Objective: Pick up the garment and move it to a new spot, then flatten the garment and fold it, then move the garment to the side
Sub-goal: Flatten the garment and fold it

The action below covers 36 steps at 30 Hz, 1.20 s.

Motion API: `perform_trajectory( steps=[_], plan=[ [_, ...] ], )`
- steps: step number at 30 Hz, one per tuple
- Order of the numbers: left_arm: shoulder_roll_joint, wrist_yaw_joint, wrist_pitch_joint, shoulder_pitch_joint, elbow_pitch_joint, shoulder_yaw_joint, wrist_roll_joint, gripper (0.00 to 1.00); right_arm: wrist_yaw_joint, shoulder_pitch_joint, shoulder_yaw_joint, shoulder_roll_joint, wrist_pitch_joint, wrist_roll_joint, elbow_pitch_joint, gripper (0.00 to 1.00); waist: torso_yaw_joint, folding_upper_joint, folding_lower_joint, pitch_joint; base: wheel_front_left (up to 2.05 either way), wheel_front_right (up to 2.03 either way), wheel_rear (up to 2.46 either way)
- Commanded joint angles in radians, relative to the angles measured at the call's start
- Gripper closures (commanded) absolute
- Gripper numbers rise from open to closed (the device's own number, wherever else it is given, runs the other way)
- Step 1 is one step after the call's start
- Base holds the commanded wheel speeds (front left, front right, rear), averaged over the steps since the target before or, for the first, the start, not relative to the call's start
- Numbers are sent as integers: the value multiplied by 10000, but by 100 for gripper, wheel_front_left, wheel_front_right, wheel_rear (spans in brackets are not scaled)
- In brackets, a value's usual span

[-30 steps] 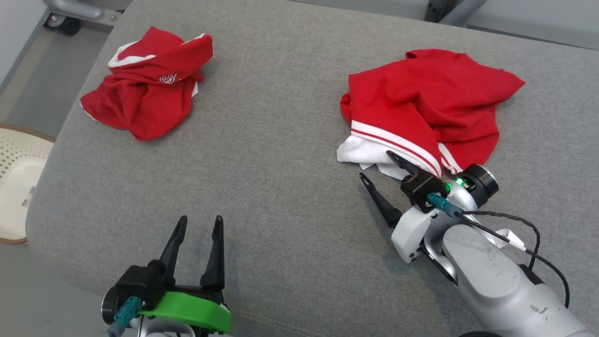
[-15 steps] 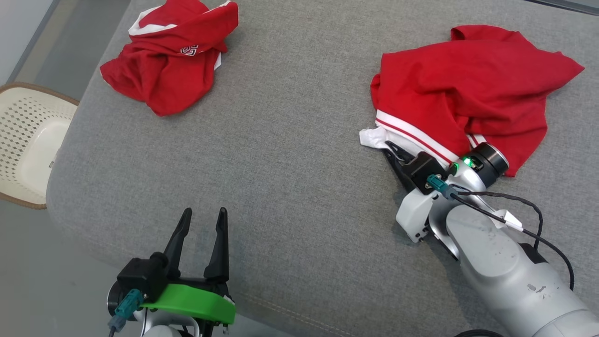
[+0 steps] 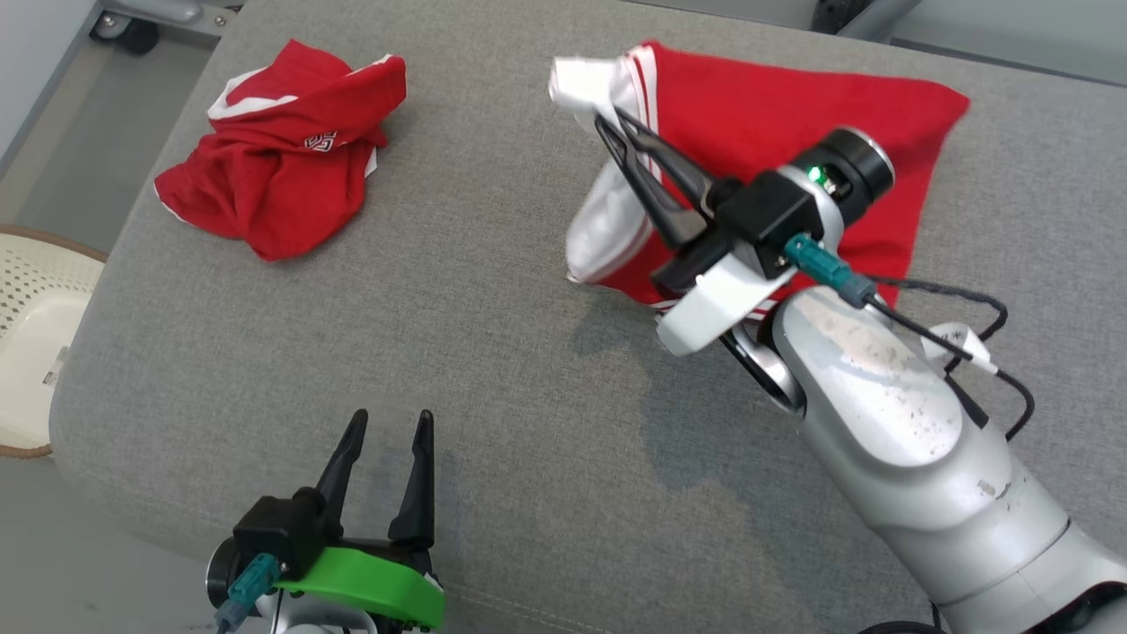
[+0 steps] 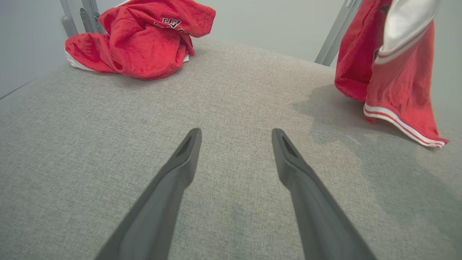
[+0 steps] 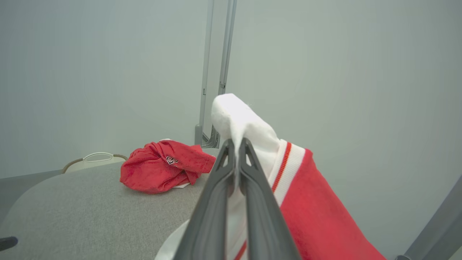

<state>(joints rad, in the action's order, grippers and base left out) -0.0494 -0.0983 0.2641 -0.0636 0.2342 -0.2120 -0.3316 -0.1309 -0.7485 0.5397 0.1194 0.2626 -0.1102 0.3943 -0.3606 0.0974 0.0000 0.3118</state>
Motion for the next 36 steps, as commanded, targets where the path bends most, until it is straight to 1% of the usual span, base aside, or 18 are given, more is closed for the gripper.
perform_trajectory(
  steps=[1, 3, 7, 12, 13, 17, 21, 23, 26, 27, 29, 30, 31, 32, 33, 34, 36],
  plan=[
    [-21, -70, 5, 169, 70, -28, 71, 0, 3, -291, -37, -82, 22, -204, -299, 100, 215, 1, 0, -402, 0, 0, 0],
    [-23, -100, 5, 197, 138, -46, 59, 0, 3, -681, -154, -208, 22, -453, -664, 100, 204, 1, 0, -572, 0, 0, 0],
    [-23, -159, 5, 372, 199, -31, 72, 0, 3, -1361, -299, -327, 22, -731, -1023, 100, 112, 1, 0, -846, 0, 0, 0],
    [-21, -183, 5, 634, 249, 54, 74, 0, 6, -1600, -1214, -426, 20, -1071, -1722, 100, 132, 1, 0, -953, 0, 0, 0],
    [-21, -183, 5, 634, 249, 54, 74, 0, 6, -1600, -1214, -426, 20, -1071, -1722, 100, 132, 1, 0, -953, 0, 0, 0],
    [-19, -200, 3, 769, 345, 145, 122, 0, 6, -1430, -2109, -288, 22, -1183, -2233, 100, 384, 1, 0, -909, 0, 0, 0],
    [-19, -223, 5, 702, 415, 206, 174, 0, 6, -1274, -2655, -56, 20, -1419, -2432, 100, 713, 1, 0, -858, 0, 0, 0],
    [-21, -216, 5, 565, 434, 178, 183, 0, 8, -1087, -2829, 189, 20, -1461, -2080, 100, 823, 1, 0, -825, 0, 0, 0],
    [-19, -230, 5, 376, 452, 44, 159, 0, 8, -962, -3001, 591, 20, -1264, -971, 100, 841, 1, 0, -744, 0, 0, 0],
    [-21, -237, 5, 243, 454, -73, 90, 0, 8, -902, -3182, 926, 22, -1007, 161, 100, 746, 1, 0, -619, 0, 0, 0],
    [-22, -244, 5, 142, 440, -244, 35, 0, 9, -927, -3285, 1348, 20, -594, 1508, 100, 606, 1, 0, -485, 0, 0, 0],
    [-22, -245, 5, 130, 449, -311, 15, 0, 8, -986, -3458, 1493, 22, -394, 2159, 89, 531, 1, 0, -423, 0, 0, 0],
    [-21, -250, 3, 118, 468, -366, 16, 0, 9, -1128, -3656, 1639, 23, -129, 2734, 25, 465, 1, 0, -371, 0, 0, 0],
    [-24, -251, 5, 128, 492, -365, 24, 0, 9, -1281, -3917, 1706, 28, 62, 3173, 0, 424, 1, 0, -338, 0, 0, 0],
    [-24, -251, 5, 165, 530, -373, 62, 0, 8, -1388, -4202, 1752, 29, 301, 3532, 0, 403, 1, 0, -310, 0, 0, 0],
    [-22, -245, 5, 285, 569, -342, 151, 0, 8, -1441, -4769, 1782, 28, 668, 3860, 0, 405, 1, 0, -295, 0, 0, 0],
    [-22, -253, 3, 416, 662, -262, 233, 0, 8, -1317, -5096, 1599, 22, 918, 3840, 0, 496, 1, 0, -366, 0, 0, 0]
  ],
)
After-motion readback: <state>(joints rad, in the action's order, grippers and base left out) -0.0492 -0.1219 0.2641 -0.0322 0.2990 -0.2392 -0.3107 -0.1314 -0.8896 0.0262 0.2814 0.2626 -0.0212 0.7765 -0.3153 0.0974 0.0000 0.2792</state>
